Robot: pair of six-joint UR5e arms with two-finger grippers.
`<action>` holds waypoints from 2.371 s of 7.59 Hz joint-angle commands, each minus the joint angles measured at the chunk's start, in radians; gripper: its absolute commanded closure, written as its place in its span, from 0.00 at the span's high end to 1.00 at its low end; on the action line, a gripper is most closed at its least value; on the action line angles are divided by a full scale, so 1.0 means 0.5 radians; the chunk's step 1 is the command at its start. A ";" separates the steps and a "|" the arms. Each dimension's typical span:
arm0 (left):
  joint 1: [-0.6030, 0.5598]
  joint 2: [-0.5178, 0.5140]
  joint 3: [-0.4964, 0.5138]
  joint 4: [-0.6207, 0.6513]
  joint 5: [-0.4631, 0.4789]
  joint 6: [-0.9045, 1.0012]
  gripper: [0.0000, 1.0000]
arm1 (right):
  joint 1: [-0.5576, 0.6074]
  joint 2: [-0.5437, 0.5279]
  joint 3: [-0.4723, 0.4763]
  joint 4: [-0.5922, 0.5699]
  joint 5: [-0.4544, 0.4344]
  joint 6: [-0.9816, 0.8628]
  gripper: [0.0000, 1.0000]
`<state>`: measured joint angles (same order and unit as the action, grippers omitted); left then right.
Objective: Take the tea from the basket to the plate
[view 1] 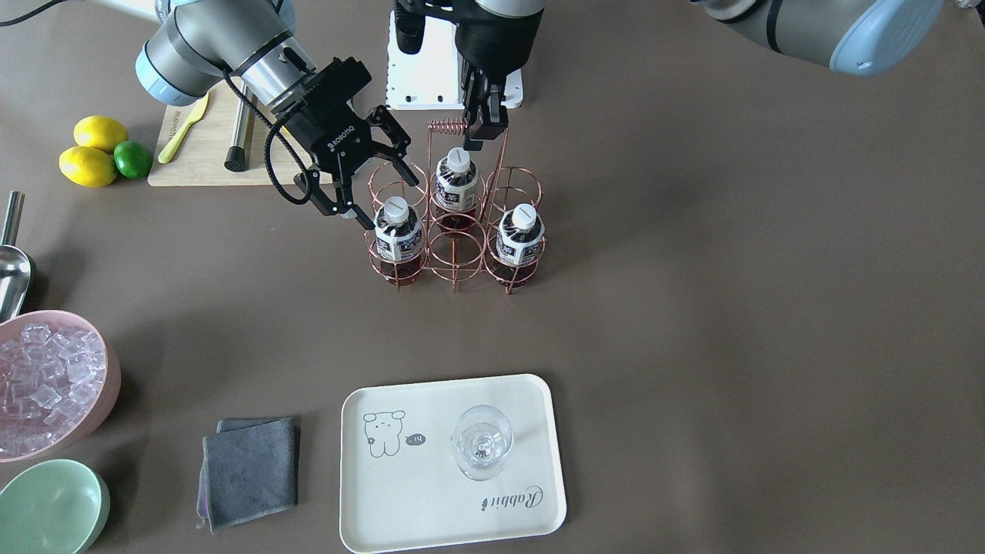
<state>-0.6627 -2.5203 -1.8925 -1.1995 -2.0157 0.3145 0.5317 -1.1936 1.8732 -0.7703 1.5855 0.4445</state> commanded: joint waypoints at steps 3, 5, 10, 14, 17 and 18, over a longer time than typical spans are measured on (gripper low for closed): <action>0.000 -0.003 -0.001 0.003 0.000 0.000 0.00 | 0.007 0.040 -0.046 -0.015 -0.033 -0.030 0.73; 0.000 0.000 -0.004 0.003 0.003 0.000 0.00 | 0.014 0.043 -0.040 -0.009 -0.033 -0.012 0.00; 0.000 0.000 -0.001 0.000 0.003 0.000 0.00 | 0.331 0.300 0.254 -0.645 0.334 0.123 0.00; 0.000 0.000 0.002 0.000 0.027 0.000 0.00 | 0.774 0.583 0.227 -0.987 0.749 0.139 0.00; 0.000 0.000 -0.001 0.000 0.031 0.000 0.00 | 0.915 0.580 -0.079 -0.750 0.622 0.145 0.00; 0.000 0.000 -0.004 0.000 0.031 0.000 0.00 | 0.916 0.571 -0.296 -0.499 0.542 0.157 0.00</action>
<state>-0.6627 -2.5203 -1.8927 -1.1996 -2.0009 0.3145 0.9740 -0.9026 1.8771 -1.1917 1.9173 0.5149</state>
